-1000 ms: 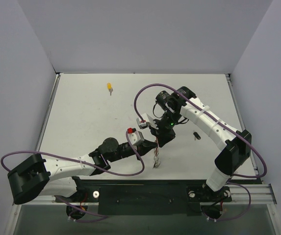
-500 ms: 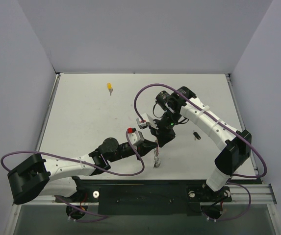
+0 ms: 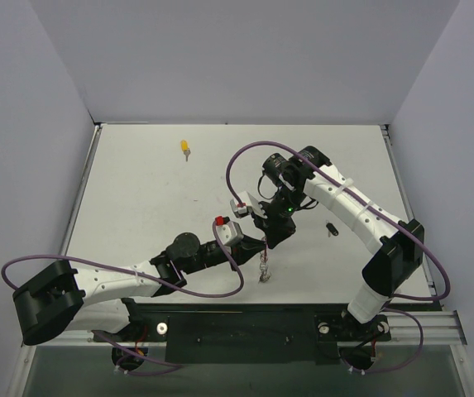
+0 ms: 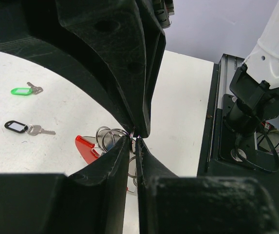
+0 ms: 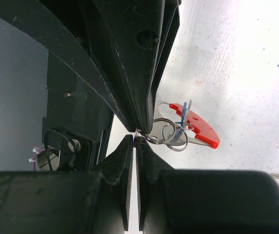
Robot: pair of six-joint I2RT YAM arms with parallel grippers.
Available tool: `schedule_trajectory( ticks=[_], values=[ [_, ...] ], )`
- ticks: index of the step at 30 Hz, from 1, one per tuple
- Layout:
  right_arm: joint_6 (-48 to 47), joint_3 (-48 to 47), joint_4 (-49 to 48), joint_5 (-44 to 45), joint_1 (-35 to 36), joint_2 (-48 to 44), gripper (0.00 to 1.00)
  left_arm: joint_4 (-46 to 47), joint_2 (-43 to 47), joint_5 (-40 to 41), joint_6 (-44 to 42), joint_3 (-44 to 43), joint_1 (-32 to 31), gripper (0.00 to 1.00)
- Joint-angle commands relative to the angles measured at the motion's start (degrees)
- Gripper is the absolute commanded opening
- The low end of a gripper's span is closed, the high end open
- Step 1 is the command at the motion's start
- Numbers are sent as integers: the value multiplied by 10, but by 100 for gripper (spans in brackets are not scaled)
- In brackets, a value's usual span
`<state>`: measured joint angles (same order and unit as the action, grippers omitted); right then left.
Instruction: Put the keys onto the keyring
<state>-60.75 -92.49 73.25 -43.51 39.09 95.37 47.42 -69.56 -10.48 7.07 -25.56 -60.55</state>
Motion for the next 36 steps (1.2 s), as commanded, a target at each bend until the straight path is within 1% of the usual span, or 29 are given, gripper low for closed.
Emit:
schedule_trajectory(
  ticks=[1, 4, 6, 7, 8, 13, 15, 16, 17, 18, 19, 20, 22, 24, 27, 30, 32, 34, 35, 36],
  values=[
    [-8, -19, 27, -25, 2, -6, 0, 19, 5, 2, 5, -22, 1, 20],
    [-7, -19, 28, -25, 3, -7, 0, 19, 4, 1, 6, -23, 1, 20],
    [-7, -19, 28, -25, 3, -7, 0, 16, 5, 2, 6, -24, 1, 15],
    [-8, -19, 28, -25, 3, -8, 0, 13, 4, 3, 7, -25, 1, 2],
    [-8, -19, 29, -25, 3, -7, 0, 7, 4, 3, 6, -26, 1, 0],
    [-6, -21, 28, -34, 1, -7, 1, 4, 8, 13, 13, -22, 2, 0],
    [-7, -21, 30, -43, -2, -8, 9, 15, 14, 20, 17, -11, 3, 0],
    [-7, -22, 30, -48, -8, -9, 19, 27, 21, 19, 19, -1, 4, 0],
    [-6, -23, 33, -54, -10, -10, 23, 34, 23, 15, 20, 5, 7, 0],
    [-6, -23, 34, -57, -17, -13, 32, 44, 30, 13, 20, 15, 8, 0],
    [-7, -24, 35, -61, -23, -16, 36, 50, 34, 0, 14, 21, 11, 0],
    [-8, -24, 38, -67, -34, -17, 41, 64, 42, -6, -1, 33, 11, 0],
    [-14, -24, 44, -82, -50, -23, 44, 77, 59, -32, -26, 50, 14, 0],
    [-18, -25, 48, -89, -61, -29, 44, 73, 79, -84, -37, 56, 28, 0],
    [-34, -23, 51, -101, -73, -36, 45, 27, 103, -139, -46, 45, 63, 0],
    [-56, -7, 54, -127, -80, -39, 45, 4, 124, -189, -49, 37, 84, 0],
    [-95, 12, 58, -156, -84, -41, 45, 8, 128, -210, -35, 36, 102, 0],
    [-161, 33, 79, -181, -86, -44, 45, 38, 125, -226, -7, 41, 112, 0],
    [-200, 40, 90, -188, -86, -44, 45, 68, 118, -229, 6, 47, 114, 0],
    [-220, 42, 103, -198, -86, -44, 45, 84, 114, -237, 33, 51, 120, 0]
  ],
)
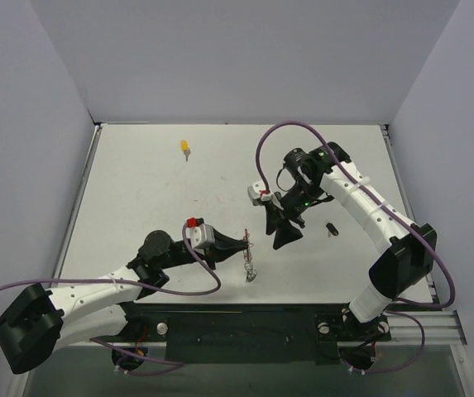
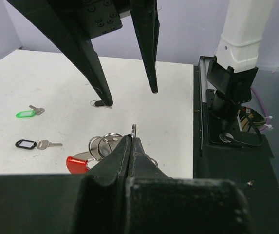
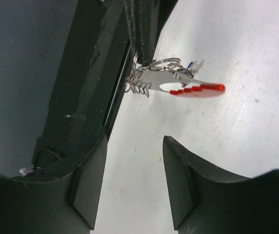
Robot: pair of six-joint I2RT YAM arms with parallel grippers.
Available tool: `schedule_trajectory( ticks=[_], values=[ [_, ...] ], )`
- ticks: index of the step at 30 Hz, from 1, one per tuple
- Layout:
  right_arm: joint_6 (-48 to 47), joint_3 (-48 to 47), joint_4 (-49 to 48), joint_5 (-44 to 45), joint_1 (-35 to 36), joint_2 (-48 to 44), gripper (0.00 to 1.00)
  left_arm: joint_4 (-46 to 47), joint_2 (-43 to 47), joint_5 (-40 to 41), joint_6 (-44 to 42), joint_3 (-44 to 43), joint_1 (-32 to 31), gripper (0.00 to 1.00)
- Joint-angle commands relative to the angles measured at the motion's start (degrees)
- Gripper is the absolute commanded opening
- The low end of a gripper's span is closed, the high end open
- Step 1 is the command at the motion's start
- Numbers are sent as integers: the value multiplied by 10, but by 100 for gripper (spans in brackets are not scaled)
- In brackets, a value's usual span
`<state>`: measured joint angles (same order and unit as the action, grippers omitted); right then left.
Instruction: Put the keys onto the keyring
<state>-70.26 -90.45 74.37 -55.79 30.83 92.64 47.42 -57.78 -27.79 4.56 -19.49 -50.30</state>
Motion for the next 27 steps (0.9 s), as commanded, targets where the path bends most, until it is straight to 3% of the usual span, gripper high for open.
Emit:
schedule_trajectory(
  ticks=[1, 6, 12, 21, 27],
  values=[
    [-157, 26, 107, -79, -3, -17, 45, 126, -15, -68, 70, -2, 22, 0],
    [-172, 29, 110, -73, -5, -12, 46, 263, -56, -118, 185, 6, 56, 0],
    [-152, 26, 98, -63, -16, -19, 46, 313, -81, -168, 254, -9, 83, 0],
    [-106, 22, 70, -50, -24, -29, 46, 266, -79, -182, 250, -22, 88, 0],
    [-84, 24, 57, -42, -24, -31, 46, 158, -56, -198, 190, -42, 88, 0]
  ],
)
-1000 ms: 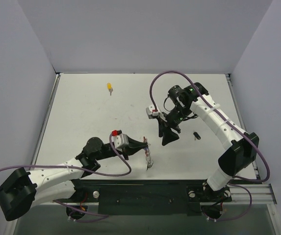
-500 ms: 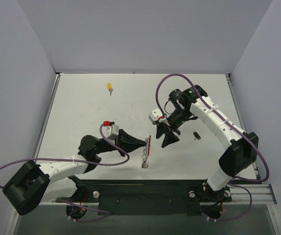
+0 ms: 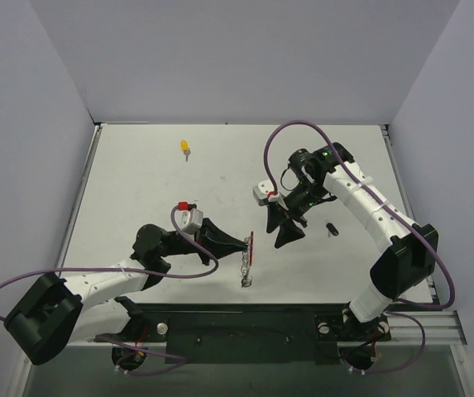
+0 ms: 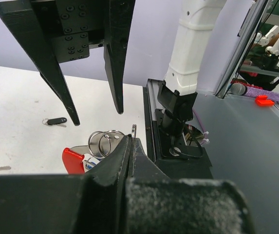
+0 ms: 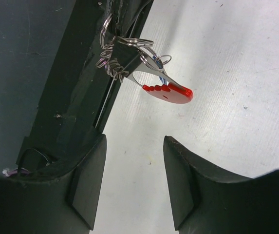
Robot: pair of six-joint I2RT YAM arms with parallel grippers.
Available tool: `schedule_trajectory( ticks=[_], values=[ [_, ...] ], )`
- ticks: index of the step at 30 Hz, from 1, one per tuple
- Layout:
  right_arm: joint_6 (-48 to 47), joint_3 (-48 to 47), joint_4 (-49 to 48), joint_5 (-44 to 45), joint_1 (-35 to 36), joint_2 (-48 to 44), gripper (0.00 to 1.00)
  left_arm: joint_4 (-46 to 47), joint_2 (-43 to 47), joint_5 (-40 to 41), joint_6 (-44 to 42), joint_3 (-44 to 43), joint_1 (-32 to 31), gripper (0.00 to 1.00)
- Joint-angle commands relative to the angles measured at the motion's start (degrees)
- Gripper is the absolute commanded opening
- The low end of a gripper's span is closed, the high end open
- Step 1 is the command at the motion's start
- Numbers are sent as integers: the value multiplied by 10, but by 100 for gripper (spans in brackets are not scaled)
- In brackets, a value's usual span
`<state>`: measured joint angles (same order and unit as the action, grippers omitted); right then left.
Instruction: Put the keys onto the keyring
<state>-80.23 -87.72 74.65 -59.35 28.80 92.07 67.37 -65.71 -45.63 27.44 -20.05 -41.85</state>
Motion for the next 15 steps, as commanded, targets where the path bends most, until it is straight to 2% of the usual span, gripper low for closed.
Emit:
schedule_trajectory(
  ticks=[1, 6, 11, 14, 15],
  values=[
    [18, -3, 52, -5, -4, -24, 46, -67, 29, -21, -53, -39, 4, 0],
    [23, -4, 54, -9, -4, -24, 45, -141, 41, -10, -85, -55, 4, 0],
    [24, -10, 63, -26, -3, -29, 44, -208, 39, 78, -74, -71, 3, 0],
    [34, -17, 62, -20, -4, -30, 43, -314, 32, 116, -61, -110, 3, 0],
    [35, -19, 60, -16, -4, -30, 43, -324, 32, 117, -71, -118, 3, 0]
  ],
)
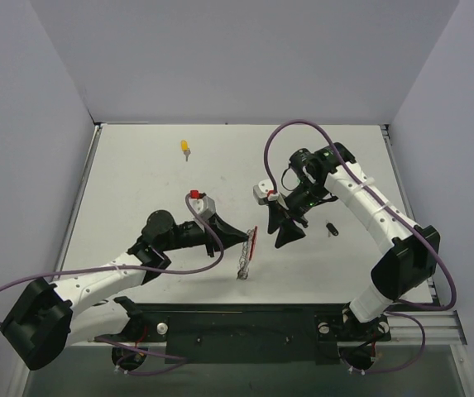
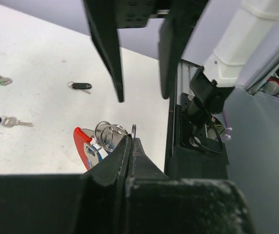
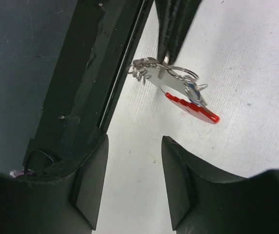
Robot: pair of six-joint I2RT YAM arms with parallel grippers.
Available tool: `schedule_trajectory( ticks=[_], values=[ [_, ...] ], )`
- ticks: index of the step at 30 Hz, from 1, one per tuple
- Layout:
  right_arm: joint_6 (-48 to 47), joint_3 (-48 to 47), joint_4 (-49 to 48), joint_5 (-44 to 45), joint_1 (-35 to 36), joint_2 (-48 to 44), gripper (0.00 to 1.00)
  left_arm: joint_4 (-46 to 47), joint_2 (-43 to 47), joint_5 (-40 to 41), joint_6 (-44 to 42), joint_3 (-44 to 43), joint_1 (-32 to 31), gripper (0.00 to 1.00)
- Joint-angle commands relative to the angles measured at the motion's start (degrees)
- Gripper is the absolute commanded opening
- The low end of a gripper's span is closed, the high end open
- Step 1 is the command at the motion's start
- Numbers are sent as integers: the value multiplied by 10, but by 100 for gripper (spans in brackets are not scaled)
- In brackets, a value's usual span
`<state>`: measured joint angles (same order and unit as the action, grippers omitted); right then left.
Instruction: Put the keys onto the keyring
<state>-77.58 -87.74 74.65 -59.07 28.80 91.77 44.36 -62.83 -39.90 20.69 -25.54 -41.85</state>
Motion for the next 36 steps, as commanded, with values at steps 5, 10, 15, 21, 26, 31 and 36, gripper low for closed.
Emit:
schedule_trajectory(
  ticks=[5, 10, 15, 21, 26, 31, 36],
  values=[
    [73, -16, 12, -9, 3, -28, 42, -240, 5, 72, -34, -102, 0, 0],
    [227, -13, -85, 23, 13, -26, 40, -146, 45, 92, -12, -57, -2, 0],
    [339, -11, -185, 5, 32, -35, 38, 110, 46, 211, 60, 58, -40, 0],
    [496, -4, -296, 49, 51, -41, 36, 294, -15, 327, 66, 92, -100, 0],
    [496, 7, -298, 34, 41, -52, 35, 344, -26, 376, 59, 102, -109, 0],
    [493, 18, -296, -12, 27, -62, 31, 356, -30, 386, 57, 101, -110, 0],
    [474, 14, -281, -42, 40, -61, 29, 366, -38, 388, 56, 97, -110, 0]
  ],
)
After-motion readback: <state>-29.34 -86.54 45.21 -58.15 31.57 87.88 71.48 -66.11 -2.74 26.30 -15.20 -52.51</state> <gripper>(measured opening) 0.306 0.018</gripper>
